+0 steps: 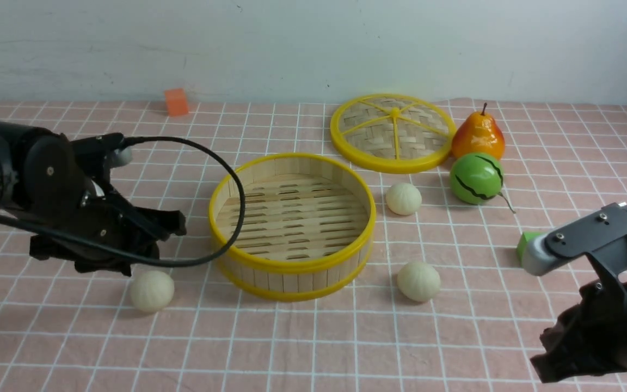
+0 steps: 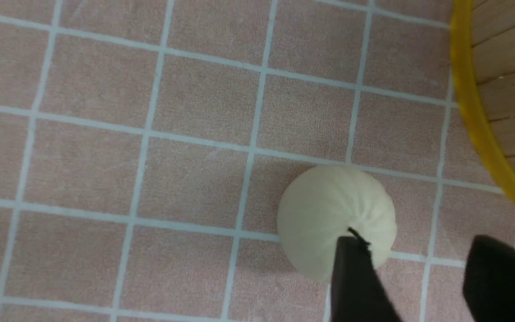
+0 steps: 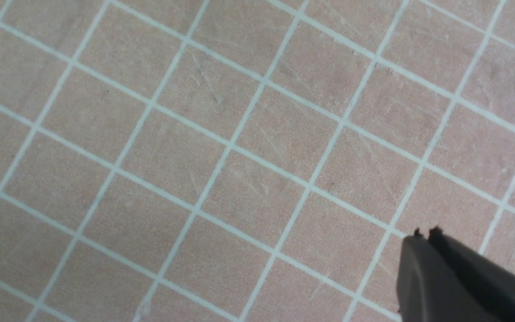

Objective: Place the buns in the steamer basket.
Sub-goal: Use the left arm to grab a steamed stuffed bun

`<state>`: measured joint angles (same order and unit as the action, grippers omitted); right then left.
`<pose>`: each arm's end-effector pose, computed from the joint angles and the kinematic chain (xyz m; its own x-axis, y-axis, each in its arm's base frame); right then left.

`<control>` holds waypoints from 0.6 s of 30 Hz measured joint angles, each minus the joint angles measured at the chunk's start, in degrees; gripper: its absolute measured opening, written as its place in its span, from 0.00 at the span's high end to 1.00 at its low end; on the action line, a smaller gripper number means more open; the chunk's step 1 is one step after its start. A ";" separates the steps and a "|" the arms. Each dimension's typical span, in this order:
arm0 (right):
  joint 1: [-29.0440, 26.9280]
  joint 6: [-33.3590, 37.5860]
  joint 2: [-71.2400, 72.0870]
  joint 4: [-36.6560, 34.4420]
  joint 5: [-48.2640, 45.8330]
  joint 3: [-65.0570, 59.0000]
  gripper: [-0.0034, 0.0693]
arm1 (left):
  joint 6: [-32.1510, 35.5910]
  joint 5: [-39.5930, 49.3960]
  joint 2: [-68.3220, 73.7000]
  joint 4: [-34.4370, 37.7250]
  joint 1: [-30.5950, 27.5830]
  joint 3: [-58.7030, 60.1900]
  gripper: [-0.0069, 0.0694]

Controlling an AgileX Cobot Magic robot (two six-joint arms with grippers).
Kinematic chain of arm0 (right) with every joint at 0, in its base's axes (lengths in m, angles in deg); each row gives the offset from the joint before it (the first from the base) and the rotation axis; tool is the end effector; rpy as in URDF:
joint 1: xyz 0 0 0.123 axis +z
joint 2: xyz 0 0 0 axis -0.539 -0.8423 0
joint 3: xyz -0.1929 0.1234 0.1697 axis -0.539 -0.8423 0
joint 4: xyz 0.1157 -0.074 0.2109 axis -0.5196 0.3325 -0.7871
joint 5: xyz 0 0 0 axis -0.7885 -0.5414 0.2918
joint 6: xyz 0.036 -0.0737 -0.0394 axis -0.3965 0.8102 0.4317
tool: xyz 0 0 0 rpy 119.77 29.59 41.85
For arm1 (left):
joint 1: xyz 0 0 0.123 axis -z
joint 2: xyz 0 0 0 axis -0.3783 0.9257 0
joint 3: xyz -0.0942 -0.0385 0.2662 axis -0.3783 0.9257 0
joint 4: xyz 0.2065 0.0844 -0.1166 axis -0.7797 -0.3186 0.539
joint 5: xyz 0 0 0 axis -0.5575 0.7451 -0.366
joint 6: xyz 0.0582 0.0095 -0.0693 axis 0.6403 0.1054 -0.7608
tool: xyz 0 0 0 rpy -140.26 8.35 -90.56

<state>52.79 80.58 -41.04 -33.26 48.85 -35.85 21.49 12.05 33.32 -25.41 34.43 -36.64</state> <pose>0.2078 0.0810 0.2381 -0.7935 -0.3045 -0.5269 -0.3779 0.9252 0.0345 0.3273 -0.0711 0.2184 -0.8717 -0.1872 -0.4529 -0.1153 0.9766 -0.1818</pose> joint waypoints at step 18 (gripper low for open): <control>0.02 0.00 0.00 -0.22 0.93 0.00 0.93 | 0.14 -3.37 7.90 -3.17 0.06 -1.17 0.82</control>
<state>52.81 80.58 -41.04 -33.47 49.78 -35.85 21.64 8.68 41.21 -28.59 34.49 -37.81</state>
